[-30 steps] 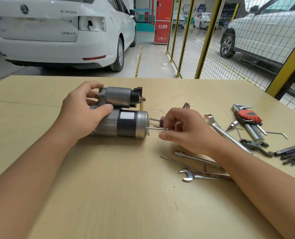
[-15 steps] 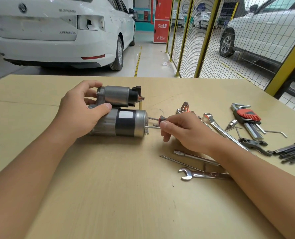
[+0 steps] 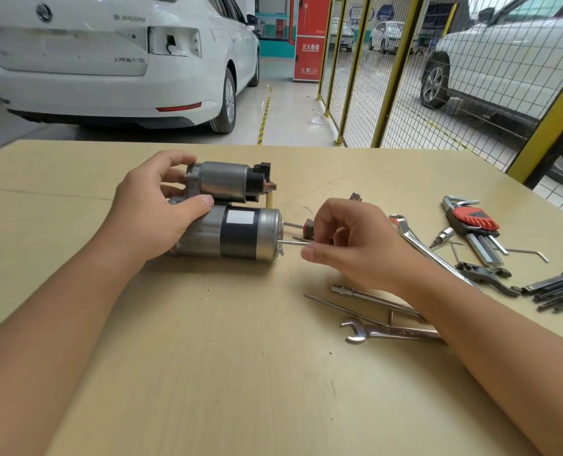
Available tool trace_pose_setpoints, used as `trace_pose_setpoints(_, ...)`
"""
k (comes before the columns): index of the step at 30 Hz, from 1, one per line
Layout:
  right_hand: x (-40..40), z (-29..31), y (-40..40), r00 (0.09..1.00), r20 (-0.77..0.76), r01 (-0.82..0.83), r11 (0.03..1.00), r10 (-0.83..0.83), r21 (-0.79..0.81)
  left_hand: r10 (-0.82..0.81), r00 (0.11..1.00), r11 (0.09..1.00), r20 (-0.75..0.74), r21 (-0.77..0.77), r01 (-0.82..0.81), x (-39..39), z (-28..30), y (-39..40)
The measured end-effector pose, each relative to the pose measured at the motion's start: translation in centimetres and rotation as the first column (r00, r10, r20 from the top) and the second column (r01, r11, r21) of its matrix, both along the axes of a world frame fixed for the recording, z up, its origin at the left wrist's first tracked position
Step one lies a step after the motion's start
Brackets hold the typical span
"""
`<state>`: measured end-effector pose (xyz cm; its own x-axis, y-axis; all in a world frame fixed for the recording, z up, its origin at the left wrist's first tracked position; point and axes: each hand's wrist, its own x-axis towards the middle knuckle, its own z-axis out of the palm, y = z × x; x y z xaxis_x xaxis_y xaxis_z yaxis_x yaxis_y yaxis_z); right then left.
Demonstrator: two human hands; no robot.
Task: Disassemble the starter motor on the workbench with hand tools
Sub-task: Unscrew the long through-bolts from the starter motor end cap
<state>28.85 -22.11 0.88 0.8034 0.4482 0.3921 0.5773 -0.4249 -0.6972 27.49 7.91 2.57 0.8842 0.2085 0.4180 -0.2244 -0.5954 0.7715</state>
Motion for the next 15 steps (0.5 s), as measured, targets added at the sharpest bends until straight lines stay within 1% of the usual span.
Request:
trace_pose_setpoints(4,-0.23,0.24,0.15,0.999,-0.034,-0.022,0.982,0.016,-0.186,-0.005,1.0,1.0,0.001,-0.004,0.005,-0.06,0.0,0.06)
trace_pose_setpoints(6,-0.26,0.14,0.26,1.0,-0.026,-0.003,0.983,-0.002,-0.186,-0.006,1.0,1.0,0.0,-0.002,0.006,-0.05,-0.01,0.08)
trace_pose_setpoints(9,-0.37,0.23,0.22,0.998,0.043,0.051,0.986,-0.045,-0.156,-0.006,1.0,1.0,-0.004,0.003,0.006,-0.02,0.0,0.13)
trace_pose_setpoints(15,-0.43,0.37,0.13,0.997,-0.07,-0.029,0.981,0.016,-0.193,-0.016,1.0,1.0,-0.01,-0.01,0.016,-0.13,0.16,0.03)
